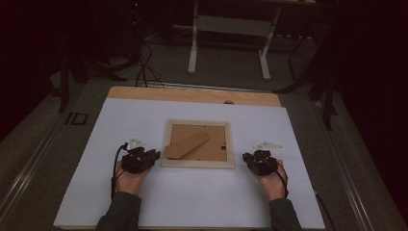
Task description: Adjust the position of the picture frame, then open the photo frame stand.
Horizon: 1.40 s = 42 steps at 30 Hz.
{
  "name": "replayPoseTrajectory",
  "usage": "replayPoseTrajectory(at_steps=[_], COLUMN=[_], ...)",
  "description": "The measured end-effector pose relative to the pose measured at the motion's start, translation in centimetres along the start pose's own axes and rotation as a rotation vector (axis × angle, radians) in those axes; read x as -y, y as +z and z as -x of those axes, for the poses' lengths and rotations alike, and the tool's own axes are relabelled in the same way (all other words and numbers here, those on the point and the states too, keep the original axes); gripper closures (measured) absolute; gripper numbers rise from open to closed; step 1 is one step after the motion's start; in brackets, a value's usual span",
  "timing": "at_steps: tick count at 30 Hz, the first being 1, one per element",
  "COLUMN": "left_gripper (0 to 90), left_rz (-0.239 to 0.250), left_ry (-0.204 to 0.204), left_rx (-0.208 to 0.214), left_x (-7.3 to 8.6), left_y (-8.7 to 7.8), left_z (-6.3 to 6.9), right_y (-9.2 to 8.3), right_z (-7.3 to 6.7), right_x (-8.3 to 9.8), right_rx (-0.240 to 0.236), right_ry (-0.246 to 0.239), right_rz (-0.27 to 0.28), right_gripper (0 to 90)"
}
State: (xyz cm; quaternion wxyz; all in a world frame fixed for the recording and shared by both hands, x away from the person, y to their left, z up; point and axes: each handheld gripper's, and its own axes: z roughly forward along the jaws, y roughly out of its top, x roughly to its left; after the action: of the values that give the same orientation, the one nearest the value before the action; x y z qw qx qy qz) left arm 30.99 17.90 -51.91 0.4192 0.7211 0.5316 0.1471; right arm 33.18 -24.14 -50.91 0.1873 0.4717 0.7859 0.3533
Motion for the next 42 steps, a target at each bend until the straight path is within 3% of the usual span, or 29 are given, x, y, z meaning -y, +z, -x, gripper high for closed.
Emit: replayPoseTrajectory(at_steps=[14,23,29,35,38,42], left_gripper=[67.4,66.0,65.4,65.7,65.6,64.4], left_rz=[0.067,0.083,0.088,0.073,0.067,0.057], left_ry=[-0.014,0.02,0.045,0.095,0.094,0.101], left_rx=[0.029,0.07,0.101,0.116,0.132,0.183], left_x=[-1.0,-1.7,-3.1,-5.2,-6.0,-6.8], left_y=[-1.9,-2.6,-3.1,-2.8,-2.4,-1.4], left_z=[-0.8,-0.3,0.4,1.5,1.6,1.6], right_y=[-0.1,-0.2,-0.6,-0.9,-1.1,-1.1], right_z=[0.3,0.7,0.9,1.1,1.1,1.2], right_x=[0.1,0.1,0.1,0.1,0.0,0.0], right_rx=[-0.009,-0.011,-0.012,-0.004,-0.004,-0.008], right_ry=[0.004,0.018,0.025,0.039,0.037,0.039], right_rz=[-0.003,0.004,0.015,0.038,0.046,0.047], right_gripper=[81.0,78.0,77.2,77.2,77.2,77.0])
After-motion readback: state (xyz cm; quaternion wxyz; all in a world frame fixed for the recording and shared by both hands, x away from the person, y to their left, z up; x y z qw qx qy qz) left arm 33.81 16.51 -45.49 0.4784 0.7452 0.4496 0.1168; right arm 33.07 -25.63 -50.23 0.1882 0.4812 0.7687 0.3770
